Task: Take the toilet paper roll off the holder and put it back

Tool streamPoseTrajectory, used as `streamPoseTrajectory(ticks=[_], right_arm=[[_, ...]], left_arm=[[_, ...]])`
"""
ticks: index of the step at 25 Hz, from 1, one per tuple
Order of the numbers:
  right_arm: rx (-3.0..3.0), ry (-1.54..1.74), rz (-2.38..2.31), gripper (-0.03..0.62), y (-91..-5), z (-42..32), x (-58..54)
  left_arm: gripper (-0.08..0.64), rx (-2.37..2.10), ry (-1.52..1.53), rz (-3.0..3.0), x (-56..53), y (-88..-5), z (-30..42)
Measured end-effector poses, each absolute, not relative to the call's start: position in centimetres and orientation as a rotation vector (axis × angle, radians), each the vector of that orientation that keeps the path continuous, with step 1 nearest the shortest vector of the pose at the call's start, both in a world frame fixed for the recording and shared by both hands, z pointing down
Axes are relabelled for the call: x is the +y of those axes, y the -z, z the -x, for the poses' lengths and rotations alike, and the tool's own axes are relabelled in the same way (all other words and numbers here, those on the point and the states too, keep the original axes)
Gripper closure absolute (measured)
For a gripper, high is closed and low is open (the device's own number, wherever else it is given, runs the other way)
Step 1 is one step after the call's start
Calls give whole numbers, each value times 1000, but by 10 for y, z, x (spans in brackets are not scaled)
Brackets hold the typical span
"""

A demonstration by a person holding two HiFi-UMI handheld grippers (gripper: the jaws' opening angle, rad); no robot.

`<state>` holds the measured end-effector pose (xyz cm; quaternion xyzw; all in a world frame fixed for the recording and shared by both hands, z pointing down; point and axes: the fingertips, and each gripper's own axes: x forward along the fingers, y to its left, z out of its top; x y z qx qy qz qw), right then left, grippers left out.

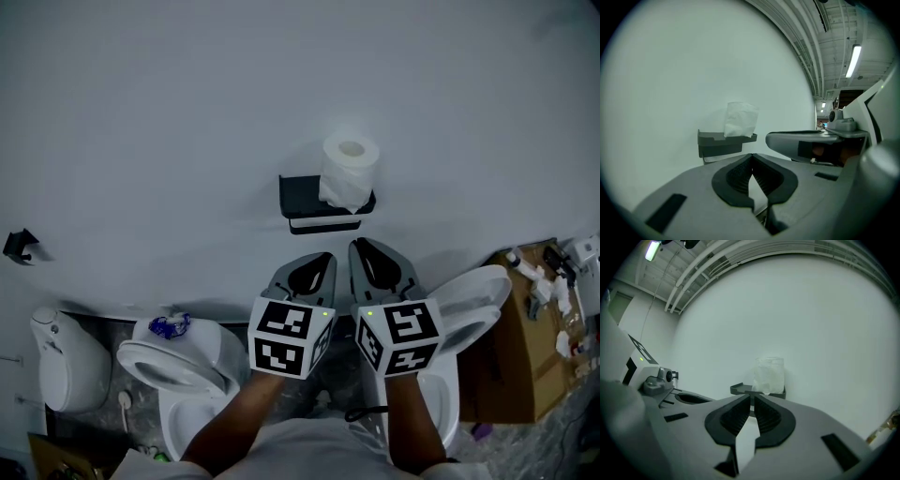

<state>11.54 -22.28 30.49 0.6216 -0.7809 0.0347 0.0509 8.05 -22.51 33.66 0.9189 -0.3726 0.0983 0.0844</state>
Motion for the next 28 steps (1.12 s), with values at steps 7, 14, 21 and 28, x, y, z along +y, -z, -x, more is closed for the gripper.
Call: streamPoseTrajectory(ticks=[7,14,21,28], right_arm=[[-2422,-99,-1847,523,-295,-133,-243],[-2419,-94,-1822,480,-294,-134,-257],[-2369,-90,-1868,408,-290,-137,-271],[-2329,-81,-1920,362,-285,-137,-284]], left_arm=[[555,-1184,-303,-2716,-242,-332,-90],[555,-1183,-304,-2722,-253,-329,-95],[555,-1146,-293,-2761,-264,-322,-95],[555,-1122,-266,-2789,-276,-314,-89]])
